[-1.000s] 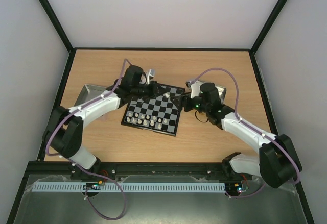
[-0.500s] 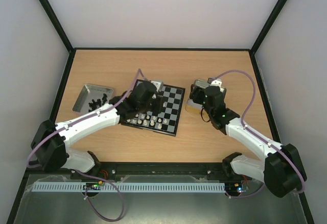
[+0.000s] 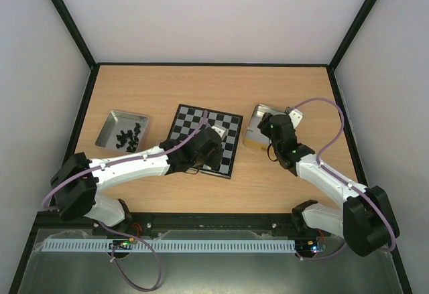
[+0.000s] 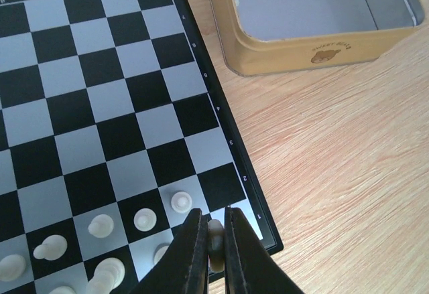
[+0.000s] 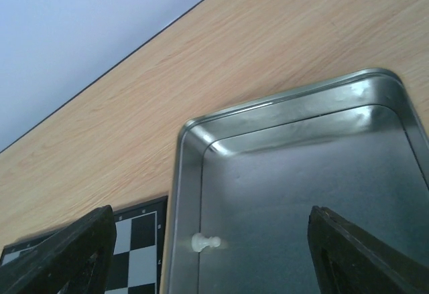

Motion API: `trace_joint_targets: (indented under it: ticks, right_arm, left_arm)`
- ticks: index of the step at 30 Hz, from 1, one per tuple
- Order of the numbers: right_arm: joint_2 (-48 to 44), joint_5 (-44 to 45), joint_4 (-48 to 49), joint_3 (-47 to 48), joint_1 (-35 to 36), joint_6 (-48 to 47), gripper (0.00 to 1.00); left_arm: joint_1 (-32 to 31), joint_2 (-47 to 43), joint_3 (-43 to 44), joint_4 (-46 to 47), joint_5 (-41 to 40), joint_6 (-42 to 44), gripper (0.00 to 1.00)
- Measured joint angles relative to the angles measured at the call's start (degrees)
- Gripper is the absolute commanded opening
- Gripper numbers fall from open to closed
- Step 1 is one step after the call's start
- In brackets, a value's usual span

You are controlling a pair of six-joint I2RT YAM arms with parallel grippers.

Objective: Set up the chess pieces on the board
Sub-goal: Place the chess piece on the chessboard.

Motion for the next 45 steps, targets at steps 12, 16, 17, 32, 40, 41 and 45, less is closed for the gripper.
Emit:
trace_joint_targets:
  ticks: [12, 16, 17, 32, 40, 41, 45]
  right_arm:
    - [1.7, -0.7, -0.6, -0.9, -2.7, 3.1, 0.77]
    - [2.6, -1.3, -0.6, -0.9, -3.0, 3.5, 0.77]
    - [2.8, -1.5, -0.6, -0.9, -3.1, 3.6, 0.77]
    - [3.3, -2.5, -0.7, -0.9, -3.4, 4.0, 0.77]
    - [3.3, -2.8, -0.7, -0.9, -3.7, 4.0, 0.77]
    - [3.3, -2.8, -0.7, -0.9, -3.7, 4.0, 0.77]
    - [3.3, -3.1, -0.7, -0.9, -3.7, 4.0, 0.77]
  left_arm:
    - [-1.9, 3.5, -4.9, 4.7, 1.2, 0.4, 0.03]
    - [-2.4, 5.2, -5.4, 5.5, 0.5, 0.3, 0.03]
    - [-2.4, 5.5, -5.5, 5.6, 0.2, 0.3, 0.03]
    - [-2.5, 9.4, -5.8, 7.1, -2.0, 0.4, 0.08]
    - [-2.5, 9.4, -6.3, 8.3, -2.1, 0.4, 0.11]
    - [-2.5, 9.4, -6.4, 8.3, -2.1, 0.4, 0.12]
    - [-2.5, 9.4, -7.1, 8.3, -2.1, 0.4, 0.16]
